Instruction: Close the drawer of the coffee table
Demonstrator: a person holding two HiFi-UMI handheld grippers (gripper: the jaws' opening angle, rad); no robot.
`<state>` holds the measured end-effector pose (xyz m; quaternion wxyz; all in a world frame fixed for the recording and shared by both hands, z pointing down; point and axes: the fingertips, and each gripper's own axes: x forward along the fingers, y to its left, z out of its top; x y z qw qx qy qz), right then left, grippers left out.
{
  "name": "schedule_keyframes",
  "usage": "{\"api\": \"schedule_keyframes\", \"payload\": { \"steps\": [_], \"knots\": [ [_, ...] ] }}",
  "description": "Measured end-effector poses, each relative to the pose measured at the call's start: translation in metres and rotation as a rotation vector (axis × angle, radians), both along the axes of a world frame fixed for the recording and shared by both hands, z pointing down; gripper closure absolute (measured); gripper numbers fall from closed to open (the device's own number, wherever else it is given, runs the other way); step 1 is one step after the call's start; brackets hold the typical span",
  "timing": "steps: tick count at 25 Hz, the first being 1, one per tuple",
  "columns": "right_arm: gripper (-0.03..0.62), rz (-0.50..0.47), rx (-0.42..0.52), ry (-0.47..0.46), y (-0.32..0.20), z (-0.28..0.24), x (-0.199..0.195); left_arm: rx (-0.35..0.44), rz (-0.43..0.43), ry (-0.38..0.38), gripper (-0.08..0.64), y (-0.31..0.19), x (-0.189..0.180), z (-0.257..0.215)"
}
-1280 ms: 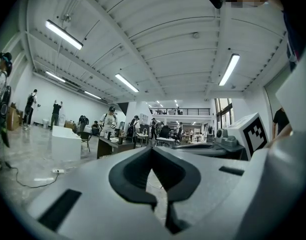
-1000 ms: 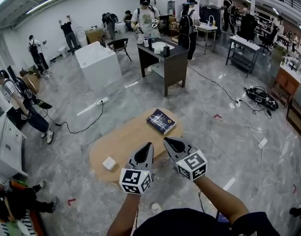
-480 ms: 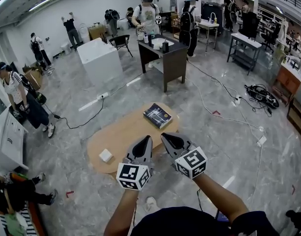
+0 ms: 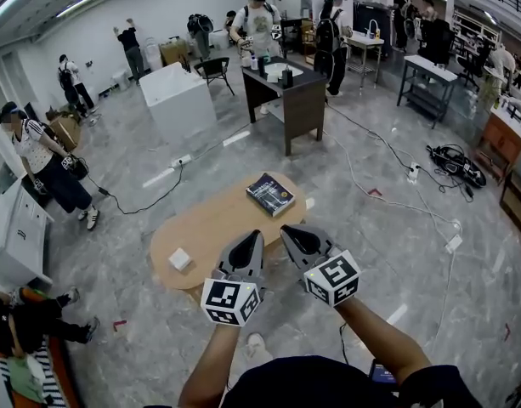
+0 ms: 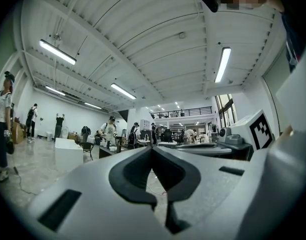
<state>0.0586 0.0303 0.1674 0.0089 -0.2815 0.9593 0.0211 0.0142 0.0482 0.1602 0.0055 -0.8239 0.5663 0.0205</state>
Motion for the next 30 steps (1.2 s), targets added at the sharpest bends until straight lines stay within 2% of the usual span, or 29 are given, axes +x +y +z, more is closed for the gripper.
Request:
{"api": "schedule_keyframes", "payload": {
  "steps": [15,22,30],
  "knots": [
    [0.580,-0.026,0.002,-0.015,0.019,0.006,0.039,0.003,-0.039,-0.006,0.563,0.025,0.037,0.004],
    [0.581,-0.033,-0.004,-0.015,0.020,0.006,0.041,0.003,-0.036,-0.019,0.563,0.026,0.044,0.002],
    [0.580,-0.045,0.006,-0.022,0.024,0.001,0.034,0.016,-0.045,-0.015,0.563,0.030,0.035,-0.003]
  ]
}}
